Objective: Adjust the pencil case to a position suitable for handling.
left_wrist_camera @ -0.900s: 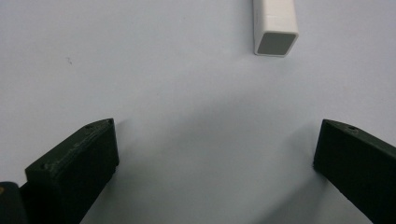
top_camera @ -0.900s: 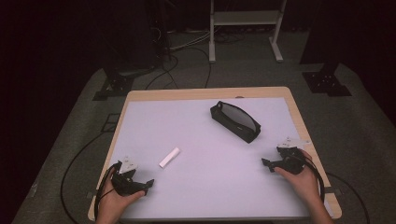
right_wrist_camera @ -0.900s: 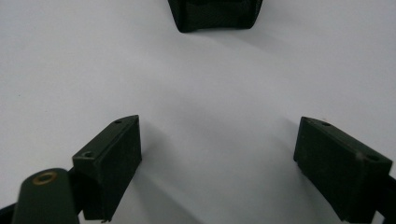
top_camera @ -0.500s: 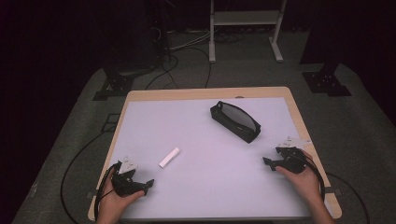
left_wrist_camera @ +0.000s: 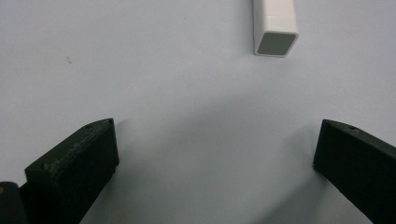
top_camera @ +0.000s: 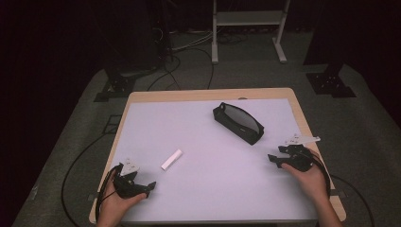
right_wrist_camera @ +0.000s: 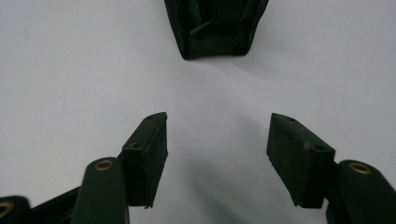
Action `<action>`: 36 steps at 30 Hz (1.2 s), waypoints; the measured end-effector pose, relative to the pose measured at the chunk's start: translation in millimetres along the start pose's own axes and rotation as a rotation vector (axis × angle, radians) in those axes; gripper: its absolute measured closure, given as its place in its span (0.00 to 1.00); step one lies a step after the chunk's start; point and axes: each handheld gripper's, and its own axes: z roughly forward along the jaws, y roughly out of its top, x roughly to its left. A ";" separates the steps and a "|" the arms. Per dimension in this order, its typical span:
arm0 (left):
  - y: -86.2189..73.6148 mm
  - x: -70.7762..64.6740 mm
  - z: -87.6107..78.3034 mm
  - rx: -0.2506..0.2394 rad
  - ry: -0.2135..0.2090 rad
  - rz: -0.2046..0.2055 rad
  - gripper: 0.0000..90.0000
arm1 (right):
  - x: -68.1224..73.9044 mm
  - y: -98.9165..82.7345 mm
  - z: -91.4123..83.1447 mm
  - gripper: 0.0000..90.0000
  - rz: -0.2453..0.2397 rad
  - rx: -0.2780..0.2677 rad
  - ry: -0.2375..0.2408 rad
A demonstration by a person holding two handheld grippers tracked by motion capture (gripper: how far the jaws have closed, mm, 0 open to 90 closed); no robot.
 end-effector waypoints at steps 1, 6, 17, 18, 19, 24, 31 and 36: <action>-0.3 -0.1 -0.1 -0.002 0.001 0.002 0.00 | 0.7 2.6 -0.4 0.44 -0.008 0.007 0.015; -0.5 -0.3 -0.2 -0.004 0.003 0.004 0.00 | 2.2 9.7 -3.5 0.47 -0.017 -0.005 0.024; -0.7 -0.1 -0.2 -0.005 0.002 0.003 0.00 | 1.7 25.1 -7.9 0.52 -0.023 -0.028 0.049; -0.7 -0.2 -0.2 -0.005 0.002 0.003 0.00 | 1.8 28.3 -8.1 0.52 -0.026 -0.027 0.050; -0.7 -0.2 -0.2 -0.004 0.002 0.003 0.00 | 1.5 29.4 -8.4 0.52 -0.029 -0.031 0.051; 0.1 -0.2 -0.1 0.001 0.002 0.001 0.00 | 2.7 35.9 -9.2 0.53 -0.031 -0.043 0.060; -0.1 0.0 -0.1 0.000 0.001 0.004 0.00 | 6.5 50.1 -7.3 0.53 -0.039 -0.064 0.076; -0.6 -0.2 -0.1 -0.003 0.002 0.005 0.00 | 10.0 61.8 -8.0 0.54 -0.053 -0.079 0.091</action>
